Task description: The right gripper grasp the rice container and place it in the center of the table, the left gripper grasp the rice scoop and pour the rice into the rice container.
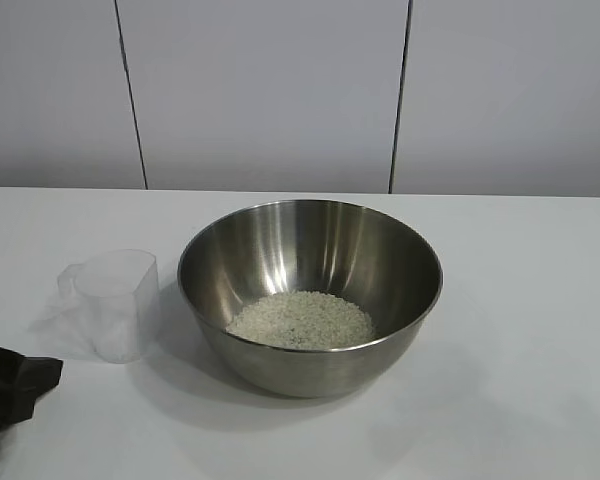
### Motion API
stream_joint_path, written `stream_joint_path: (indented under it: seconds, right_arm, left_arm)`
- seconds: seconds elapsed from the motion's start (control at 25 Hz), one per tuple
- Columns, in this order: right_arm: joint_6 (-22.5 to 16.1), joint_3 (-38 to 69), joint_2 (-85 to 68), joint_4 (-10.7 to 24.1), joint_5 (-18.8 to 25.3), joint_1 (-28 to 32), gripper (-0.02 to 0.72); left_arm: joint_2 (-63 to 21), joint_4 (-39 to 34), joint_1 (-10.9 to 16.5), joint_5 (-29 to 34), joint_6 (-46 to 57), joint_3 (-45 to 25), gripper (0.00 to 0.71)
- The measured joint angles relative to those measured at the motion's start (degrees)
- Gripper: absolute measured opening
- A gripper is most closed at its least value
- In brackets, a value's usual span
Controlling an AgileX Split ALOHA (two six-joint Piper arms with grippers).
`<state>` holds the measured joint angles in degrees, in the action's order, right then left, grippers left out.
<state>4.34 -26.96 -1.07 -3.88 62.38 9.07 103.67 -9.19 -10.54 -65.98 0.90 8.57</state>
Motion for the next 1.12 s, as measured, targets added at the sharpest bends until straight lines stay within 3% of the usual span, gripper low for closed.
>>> stream_joint_path:
  seconds: [0.12,0.2,0.32,0.44,0.6,0.68,0.8,0.92,1.0,1.12]
  right_arm:
    - [0.00,0.00,0.00,0.00,0.00,0.00,0.567]
    - [0.00,0.00,0.00,0.00,0.00,0.00,0.567]
    - [0.00,0.00,0.00,0.00,0.00,0.00,0.567]
    - [0.00,0.00,0.00,0.00,0.00,0.00,0.567]
    - [0.00,0.00,0.00,0.00,0.00,0.00,0.567]
    - [0.00,0.00,0.00,0.00,0.00,0.00,0.567]
    - [0.00,0.00,0.00,0.00,0.00,0.00,0.567]
    - [0.00,0.00,0.00,0.00,0.00,0.00,0.567]
    - [0.00,0.00,0.00,0.00,0.00,0.00,0.567]
    - [0.00,0.00,0.00,0.00,0.00,0.00,0.567]
  left_arm:
    - [-9.79,-0.39,0.00,1.44,1.13,0.51,0.515]
    - [-15.94,-1.32,0.00,8.86,1.32,2.86,0.515]
    - [-24.49,-2.29,0.00,29.22,2.68,9.74,0.515]
    - [-30.74,-2.34,0.00,53.39,4.30,19.71,0.515]
    - [-34.30,-2.28,0.29,76.75,3.75,34.38,0.513]
    - [-34.36,-1.88,1.54,84.59,1.45,40.79,0.513]
    - [-34.36,-0.32,7.13,93.02,-2.00,48.48,0.513]
    - [-34.36,5.84,16.43,98.06,-8.58,54.05,0.513]
    - [-34.36,13.34,23.45,101.09,-16.16,56.43,0.513]
    - [-34.36,31.30,32.93,106.39,-30.59,58.51,0.511]
